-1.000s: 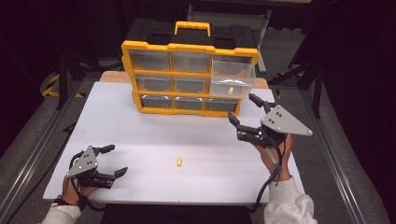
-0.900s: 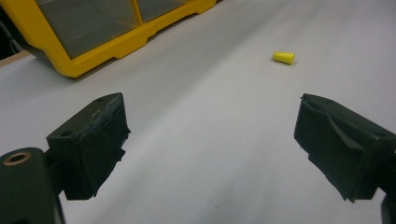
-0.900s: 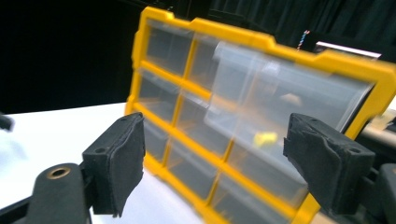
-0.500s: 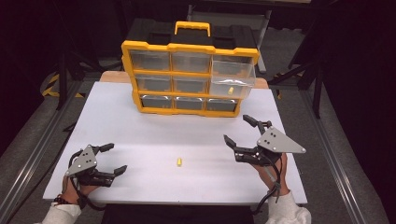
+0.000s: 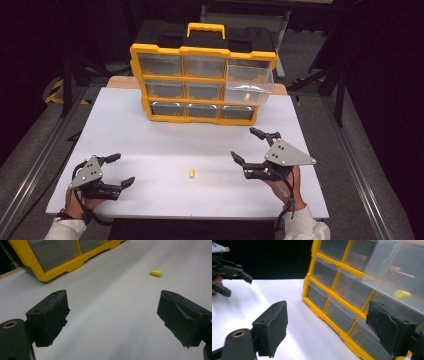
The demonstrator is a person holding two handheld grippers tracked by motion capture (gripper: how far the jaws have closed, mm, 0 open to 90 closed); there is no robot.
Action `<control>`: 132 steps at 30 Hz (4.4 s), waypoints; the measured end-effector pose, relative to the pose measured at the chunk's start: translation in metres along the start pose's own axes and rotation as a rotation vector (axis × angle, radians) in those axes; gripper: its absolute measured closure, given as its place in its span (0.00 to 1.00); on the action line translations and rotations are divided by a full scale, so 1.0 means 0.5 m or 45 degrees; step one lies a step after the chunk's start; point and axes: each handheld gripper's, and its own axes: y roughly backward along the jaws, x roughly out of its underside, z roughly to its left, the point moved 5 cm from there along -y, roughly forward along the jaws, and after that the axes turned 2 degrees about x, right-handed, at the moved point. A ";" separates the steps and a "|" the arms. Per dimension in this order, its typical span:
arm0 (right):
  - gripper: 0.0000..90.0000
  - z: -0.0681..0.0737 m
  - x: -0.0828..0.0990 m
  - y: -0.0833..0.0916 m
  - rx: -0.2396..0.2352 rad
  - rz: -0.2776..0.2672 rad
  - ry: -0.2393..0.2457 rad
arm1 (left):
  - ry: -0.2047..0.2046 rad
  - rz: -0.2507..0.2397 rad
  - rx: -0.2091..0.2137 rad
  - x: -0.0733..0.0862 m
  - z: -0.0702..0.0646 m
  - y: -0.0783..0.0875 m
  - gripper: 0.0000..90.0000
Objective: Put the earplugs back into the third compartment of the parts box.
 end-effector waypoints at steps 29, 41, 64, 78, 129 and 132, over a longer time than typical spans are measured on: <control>0.26 0.159 0.145 -0.184 -0.554 0.419 0.034 | -0.028 0.010 0.053 0.000 -0.013 0.002 0.14; 0.43 0.175 0.185 -0.253 -0.716 0.528 0.058 | -0.038 0.025 0.057 0.000 -0.013 -0.003 0.15; 0.78 0.176 0.203 -0.291 -0.750 0.617 0.046 | -0.048 0.039 0.098 0.004 -0.024 -0.008 0.15; 0.79 0.104 0.088 -0.188 -0.563 0.299 0.032 | -0.045 0.030 0.087 0.002 -0.019 -0.006 0.15; 0.78 -0.289 -0.208 -0.100 0.175 0.198 -0.075 | -0.032 -0.050 0.135 -0.018 -0.011 -0.008 0.14; 0.77 -0.296 -0.197 -0.108 0.187 0.225 -0.111 | -0.023 -0.063 0.144 -0.018 -0.011 -0.009 0.14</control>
